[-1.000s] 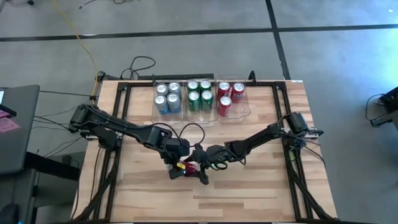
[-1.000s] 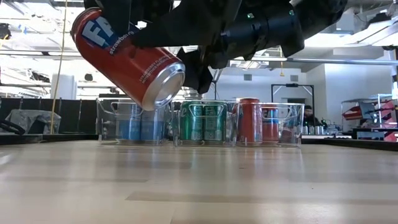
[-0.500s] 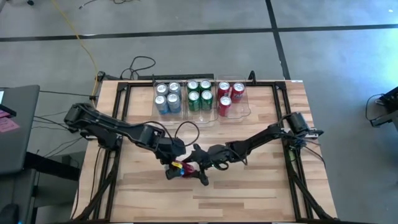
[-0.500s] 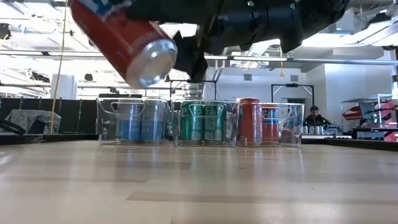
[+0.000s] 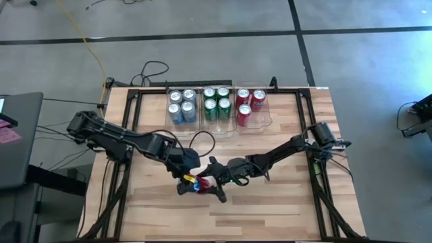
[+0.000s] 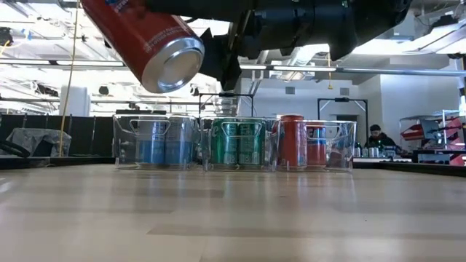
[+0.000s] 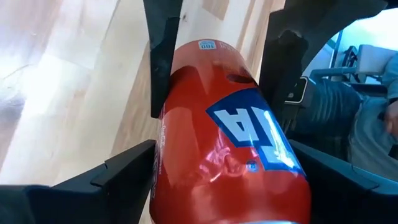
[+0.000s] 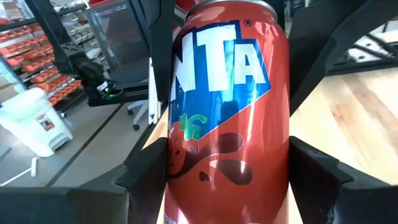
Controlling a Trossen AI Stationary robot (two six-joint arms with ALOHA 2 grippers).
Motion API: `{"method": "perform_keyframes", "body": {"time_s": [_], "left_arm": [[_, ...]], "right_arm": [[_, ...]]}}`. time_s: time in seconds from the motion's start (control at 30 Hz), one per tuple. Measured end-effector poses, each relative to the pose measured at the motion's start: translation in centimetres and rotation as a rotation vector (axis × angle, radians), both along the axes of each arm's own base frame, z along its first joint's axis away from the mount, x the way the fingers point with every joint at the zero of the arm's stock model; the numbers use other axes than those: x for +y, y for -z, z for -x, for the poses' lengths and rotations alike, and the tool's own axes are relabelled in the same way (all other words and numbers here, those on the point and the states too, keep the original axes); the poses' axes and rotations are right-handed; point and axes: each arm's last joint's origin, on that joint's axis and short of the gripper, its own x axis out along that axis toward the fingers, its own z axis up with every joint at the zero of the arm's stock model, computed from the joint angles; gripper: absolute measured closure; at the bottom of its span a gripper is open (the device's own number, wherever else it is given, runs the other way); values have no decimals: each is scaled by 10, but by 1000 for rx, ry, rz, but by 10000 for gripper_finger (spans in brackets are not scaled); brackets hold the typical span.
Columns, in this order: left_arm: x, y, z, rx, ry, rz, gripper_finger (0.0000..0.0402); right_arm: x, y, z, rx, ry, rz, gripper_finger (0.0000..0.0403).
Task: Sort soda cans
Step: Put the red soda can into the right transparent bin
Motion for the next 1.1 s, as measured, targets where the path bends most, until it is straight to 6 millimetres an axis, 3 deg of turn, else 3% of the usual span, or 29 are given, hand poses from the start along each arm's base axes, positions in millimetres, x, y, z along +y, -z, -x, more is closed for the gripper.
{"method": "perform_keyframes", "body": {"time_s": [0.6,0.77,0.9,1.1], "left_arm": [[5,-46,34,-171,-146,2,69],[-6,-49,35,-259,-122,-94,69],[-14,-41,29,-295,-77,-130,69],[-11,-32,20,-260,-73,-156,69]], "right_arm": [[-1,-13,-1,-115,27,-4,118],[0,-13,-1,-130,2,-3,118],[3,3,0,-30,-28,23,118],[0,-9,-1,-93,7,5,118]]}}
